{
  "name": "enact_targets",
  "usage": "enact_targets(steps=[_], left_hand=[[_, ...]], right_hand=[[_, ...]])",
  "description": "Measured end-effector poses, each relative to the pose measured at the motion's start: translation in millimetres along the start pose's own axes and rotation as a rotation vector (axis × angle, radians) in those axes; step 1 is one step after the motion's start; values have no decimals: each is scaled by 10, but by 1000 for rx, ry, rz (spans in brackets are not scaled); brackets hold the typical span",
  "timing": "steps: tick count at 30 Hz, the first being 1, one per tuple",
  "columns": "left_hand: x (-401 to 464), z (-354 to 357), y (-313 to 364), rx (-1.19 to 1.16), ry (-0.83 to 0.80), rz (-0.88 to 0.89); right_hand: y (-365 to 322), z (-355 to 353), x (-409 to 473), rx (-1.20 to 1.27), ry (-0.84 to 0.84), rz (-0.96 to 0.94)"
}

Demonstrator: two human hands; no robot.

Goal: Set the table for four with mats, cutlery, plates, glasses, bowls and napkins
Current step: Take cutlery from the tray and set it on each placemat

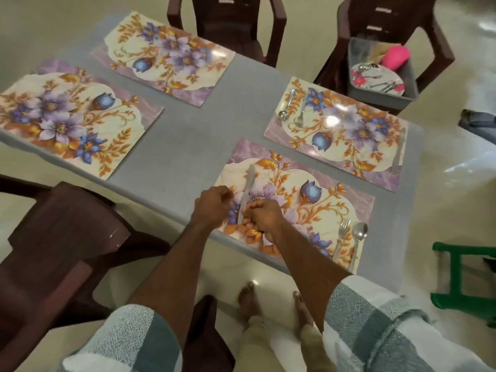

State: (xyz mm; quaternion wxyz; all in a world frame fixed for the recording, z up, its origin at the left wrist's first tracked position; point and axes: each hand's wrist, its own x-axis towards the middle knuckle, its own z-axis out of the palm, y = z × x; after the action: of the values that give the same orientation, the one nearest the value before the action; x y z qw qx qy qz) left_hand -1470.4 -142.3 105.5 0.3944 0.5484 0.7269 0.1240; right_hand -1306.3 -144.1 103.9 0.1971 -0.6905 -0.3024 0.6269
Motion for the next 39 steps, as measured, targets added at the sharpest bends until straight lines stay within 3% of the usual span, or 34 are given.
enact_targets(steps=[8,15,21,30,39], left_hand=[[65,38,-147,-60,22,0],[161,55,-162,-68,8,-14],[149,-18,-212,59,51,-4],[92,-45,-271,145,103,7],[58,-107,-381,103,160,-41]], right_hand=[[-113,166,-7,106,-134,104],[-186,202,24,1,-83,33],[-162,183,241,-503,248,-271],[-292,308,320,-867,176,-451],[-347,366,352,-934,139,-500]])
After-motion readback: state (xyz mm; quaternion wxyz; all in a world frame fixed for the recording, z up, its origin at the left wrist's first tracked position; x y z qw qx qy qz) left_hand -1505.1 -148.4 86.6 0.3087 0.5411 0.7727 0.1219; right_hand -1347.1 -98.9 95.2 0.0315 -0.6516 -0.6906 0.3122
